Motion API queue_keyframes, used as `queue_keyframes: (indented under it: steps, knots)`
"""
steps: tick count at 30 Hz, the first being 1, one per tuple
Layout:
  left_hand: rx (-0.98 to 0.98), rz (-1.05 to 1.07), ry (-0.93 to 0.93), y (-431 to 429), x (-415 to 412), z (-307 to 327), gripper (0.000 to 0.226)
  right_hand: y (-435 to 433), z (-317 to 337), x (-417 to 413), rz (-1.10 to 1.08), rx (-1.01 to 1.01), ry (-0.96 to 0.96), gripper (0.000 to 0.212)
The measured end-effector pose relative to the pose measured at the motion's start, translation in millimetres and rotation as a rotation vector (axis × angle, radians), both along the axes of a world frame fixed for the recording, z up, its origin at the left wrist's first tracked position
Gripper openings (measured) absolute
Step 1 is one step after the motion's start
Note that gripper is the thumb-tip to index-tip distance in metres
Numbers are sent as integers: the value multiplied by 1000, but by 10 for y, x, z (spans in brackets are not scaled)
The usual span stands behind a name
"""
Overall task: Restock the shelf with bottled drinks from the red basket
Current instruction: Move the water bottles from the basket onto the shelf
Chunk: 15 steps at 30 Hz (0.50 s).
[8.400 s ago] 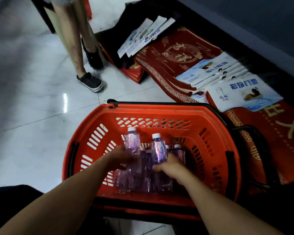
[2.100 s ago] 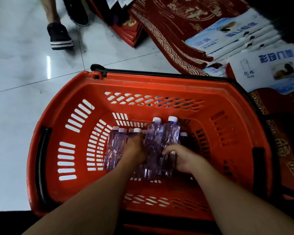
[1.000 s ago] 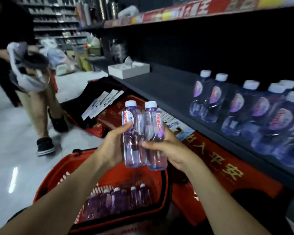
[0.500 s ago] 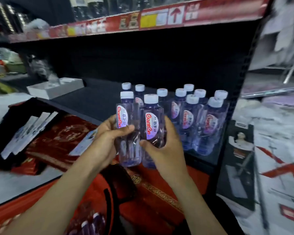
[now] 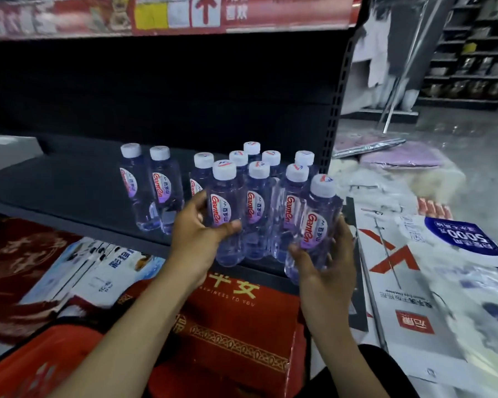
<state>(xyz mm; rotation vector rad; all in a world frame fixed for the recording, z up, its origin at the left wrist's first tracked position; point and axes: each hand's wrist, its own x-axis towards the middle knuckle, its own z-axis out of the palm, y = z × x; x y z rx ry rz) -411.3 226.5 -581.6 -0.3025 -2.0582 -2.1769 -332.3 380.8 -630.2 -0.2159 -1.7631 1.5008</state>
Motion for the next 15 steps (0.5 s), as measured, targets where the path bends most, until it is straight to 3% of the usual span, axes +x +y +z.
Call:
queue_keyframes:
  steps: [9,15]
  knots:
    - [-117,126,4,29,-74,-102,63,165,-74,-126,36,11,1,74]
    - [-311,190,63,45,-36,-169,72,193,-93,-188,176,70,-69,79]
